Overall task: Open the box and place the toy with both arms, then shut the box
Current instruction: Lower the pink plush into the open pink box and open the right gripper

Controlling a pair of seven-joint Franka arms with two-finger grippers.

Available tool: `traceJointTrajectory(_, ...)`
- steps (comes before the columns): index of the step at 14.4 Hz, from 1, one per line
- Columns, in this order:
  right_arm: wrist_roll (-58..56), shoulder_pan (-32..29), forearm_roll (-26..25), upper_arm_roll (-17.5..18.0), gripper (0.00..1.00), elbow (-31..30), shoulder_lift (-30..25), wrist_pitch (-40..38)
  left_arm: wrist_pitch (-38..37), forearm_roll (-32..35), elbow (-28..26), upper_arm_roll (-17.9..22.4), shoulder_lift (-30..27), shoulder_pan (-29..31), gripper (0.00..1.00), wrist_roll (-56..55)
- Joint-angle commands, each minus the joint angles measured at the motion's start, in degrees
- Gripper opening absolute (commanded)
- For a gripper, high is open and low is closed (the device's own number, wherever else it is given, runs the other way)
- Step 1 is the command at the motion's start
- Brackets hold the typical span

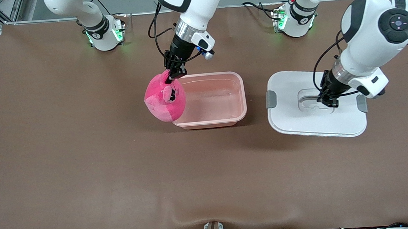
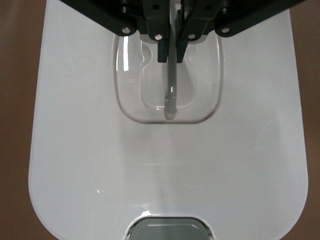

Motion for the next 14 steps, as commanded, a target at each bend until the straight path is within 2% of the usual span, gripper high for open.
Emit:
traceJointTrajectory(1,1.79,1.66,-0.56,-0.60,0.00,1.88,1.76,-1.29,-0.30,-2.39,-1.55,-0.53,-2.06,2.66,0.00,3.41)
traceJointTrajectory(4,1.89,1.83,0.05,-0.52,0.00,2.06,2.90,-1.12,-0.30,-4.86,-1.55,-0.53,-2.06,4.87,0.00,6.83)
traceJointTrajectory(5,1.80,1.92,0.75,-0.52,0.08,2.41,3.08,-1.12,-0.30,-4.86,-1.55,-0.53,-2.06,4.79,0.00,6.84)
traceJointTrajectory(6,1.89,1.92,1.19,-0.52,0.29,3.37,3.78,-1.12,-0.30,-4.86,-1.64,-0.53,-2.06,4.78,0.00,6.84)
traceJointTrajectory(7,1.71,1.92,1.55,-0.52,0.72,4.51,4.13,-1.20,-0.30,-4.86,-1.55,-0.53,-2.06,4.70,0.00,6.84)
traceJointTrajectory(8,1.71,1.92,2.59,-0.52,1.00,5.48,4.14,-1.29,-0.38,-4.86,-1.64,-0.53,-2.06,4.78,0.00,6.84)
traceJointTrajectory(14,1.36,1.66,8.83,-0.60,1.00,16.37,3.78,-10.16,-0.39,-4.86,-1.64,-0.53,-2.06,4.78,0.00,6.84)
